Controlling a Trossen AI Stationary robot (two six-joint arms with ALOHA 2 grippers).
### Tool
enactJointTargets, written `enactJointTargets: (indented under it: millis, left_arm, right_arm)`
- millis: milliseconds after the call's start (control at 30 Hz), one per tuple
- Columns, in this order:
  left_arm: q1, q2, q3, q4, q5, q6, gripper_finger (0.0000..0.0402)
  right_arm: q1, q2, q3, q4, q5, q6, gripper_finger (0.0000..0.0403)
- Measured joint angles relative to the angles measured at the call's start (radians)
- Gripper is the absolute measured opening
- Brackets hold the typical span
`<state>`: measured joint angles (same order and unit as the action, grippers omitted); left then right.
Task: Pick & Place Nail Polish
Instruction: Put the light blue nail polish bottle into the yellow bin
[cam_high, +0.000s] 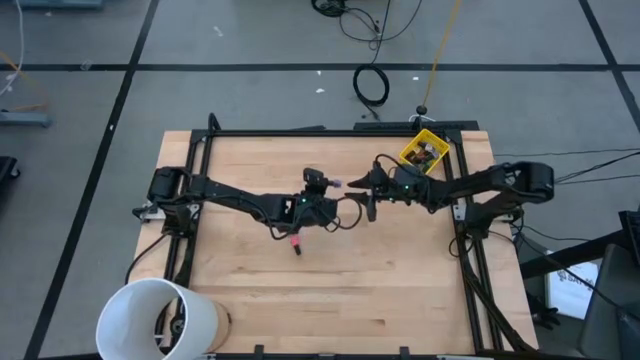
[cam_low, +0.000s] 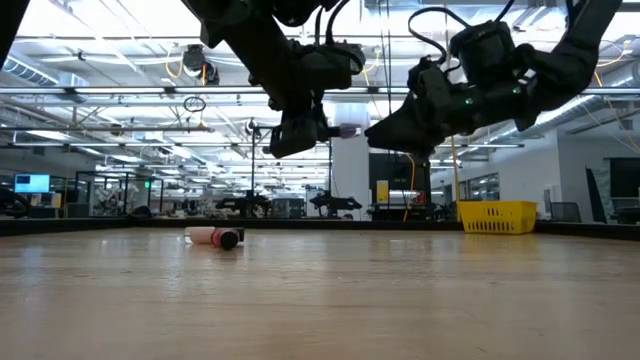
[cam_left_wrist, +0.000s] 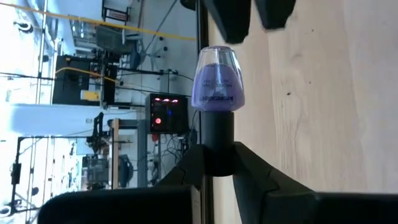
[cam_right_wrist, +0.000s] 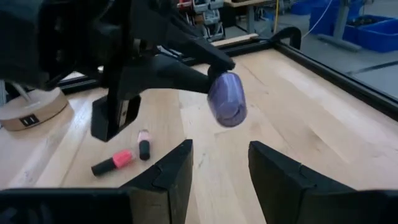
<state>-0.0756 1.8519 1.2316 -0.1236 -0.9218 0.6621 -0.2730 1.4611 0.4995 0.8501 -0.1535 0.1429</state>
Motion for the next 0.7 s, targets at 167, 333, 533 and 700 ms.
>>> enactJointTargets:
  millis: [167,333,533,700]
  left_arm:
    - [-0.001,0.000,0.000,0.002,0.005,0.023,0.0037]
    - [-0.001,0.000,0.000,0.002,0.004,0.049,0.0038]
    - [-0.010,-0.001,0.001,0.002,0.000,0.055,0.0038]
    - [-0.010,-0.002,0.001,0.020,0.004,0.072,0.0038]
  right_arm:
    - [-0.001,0.041,0.000,0.082,0.000,0.051,0.0144]
    - [-0.026,0.074,0.000,0.101,-0.001,0.164,0.0156]
    - [-0.034,0.074,0.000,0.113,-0.006,0.213,0.0217]
    - [-0.026,0.073,0.000,0.150,-0.007,0.264,0.0267]
